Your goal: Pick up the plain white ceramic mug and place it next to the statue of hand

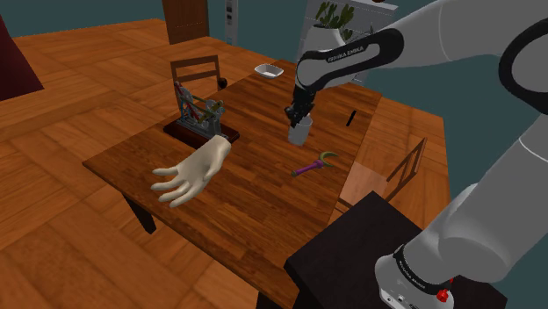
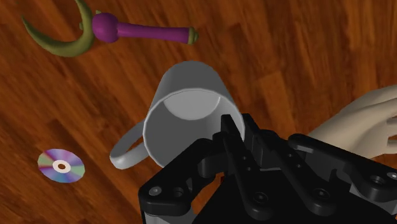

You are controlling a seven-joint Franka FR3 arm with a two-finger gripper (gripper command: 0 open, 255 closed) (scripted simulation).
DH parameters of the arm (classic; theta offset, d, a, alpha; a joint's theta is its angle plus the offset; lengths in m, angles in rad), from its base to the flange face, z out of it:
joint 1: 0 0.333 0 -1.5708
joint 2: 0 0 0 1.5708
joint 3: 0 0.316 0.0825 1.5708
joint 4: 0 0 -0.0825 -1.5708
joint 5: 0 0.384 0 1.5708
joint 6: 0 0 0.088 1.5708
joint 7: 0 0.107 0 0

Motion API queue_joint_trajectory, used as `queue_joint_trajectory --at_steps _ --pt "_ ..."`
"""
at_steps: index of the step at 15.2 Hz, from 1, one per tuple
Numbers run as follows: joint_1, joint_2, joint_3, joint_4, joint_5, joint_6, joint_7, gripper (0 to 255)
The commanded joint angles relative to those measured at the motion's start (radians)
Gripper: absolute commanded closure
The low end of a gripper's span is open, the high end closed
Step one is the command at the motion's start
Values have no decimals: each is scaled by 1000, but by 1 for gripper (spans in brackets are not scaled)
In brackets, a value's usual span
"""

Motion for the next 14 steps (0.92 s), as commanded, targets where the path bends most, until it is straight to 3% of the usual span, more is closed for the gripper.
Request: queue_joint_trajectory --at_steps 1,14 --pt "25 -29 18 -34 -10 5 50 255" --pt "184 -123 175 -148 -44 20 388 255"
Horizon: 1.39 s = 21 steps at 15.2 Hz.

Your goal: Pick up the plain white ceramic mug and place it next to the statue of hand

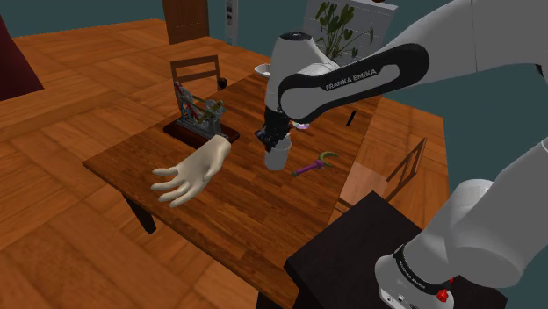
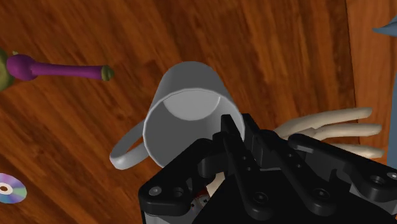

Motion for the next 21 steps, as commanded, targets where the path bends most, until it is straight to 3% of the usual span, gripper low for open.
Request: queue_joint_trajectory --at_steps 1,15,21 --pt "25 1 27 -4 -4 4 56 255" --pt "199 92 204 111 -49 -37 432 255" --pt "201 136 201 78 -69 38 449 255"
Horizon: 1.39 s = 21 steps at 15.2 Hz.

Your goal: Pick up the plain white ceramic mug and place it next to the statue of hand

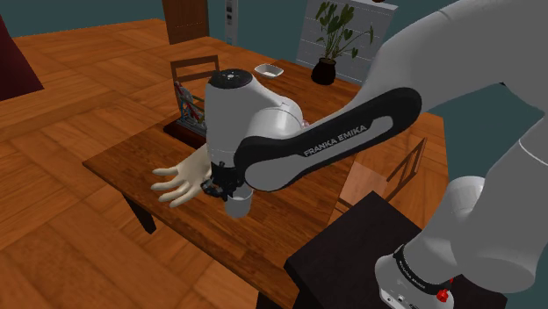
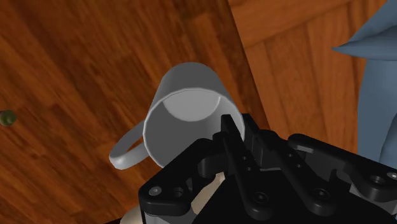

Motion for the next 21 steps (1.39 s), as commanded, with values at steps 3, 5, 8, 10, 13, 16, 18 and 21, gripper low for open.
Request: queue_joint_trajectory --at_steps 3,5,8,10,13,16,18,21 --pt "1 30 -3 -22 -15 51 11 255" --pt "2 48 -5 -30 -23 76 18 255" --pt "4 75 -8 -40 -37 112 29 255" --pt "6 95 -11 -46 -47 136 37 255" --pt "9 125 -16 -53 -63 172 49 255" --pt "13 156 -22 -58 -80 207 63 255" --pt "16 178 -27 -60 -92 230 72 255" --pt "22 211 -36 -61 -110 264 86 255"
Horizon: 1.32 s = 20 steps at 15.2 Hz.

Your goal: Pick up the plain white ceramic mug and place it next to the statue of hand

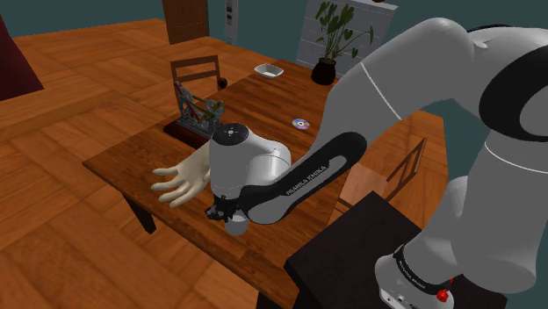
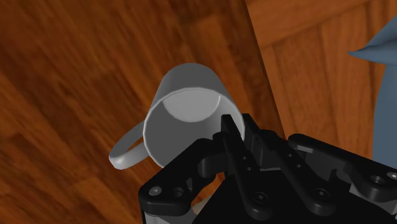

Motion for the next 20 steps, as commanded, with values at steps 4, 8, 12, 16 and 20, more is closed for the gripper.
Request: queue_joint_trajectory --at_steps 4,8,12,16,20 --pt "11 53 -16 -2 -29 53 23 255" --pt "22 100 -31 3 -53 95 42 255" --pt "22 100 -31 3 -52 95 42 255" --pt "22 100 -31 3 -52 95 42 0" --pt "22 100 -31 3 -52 95 42 0"
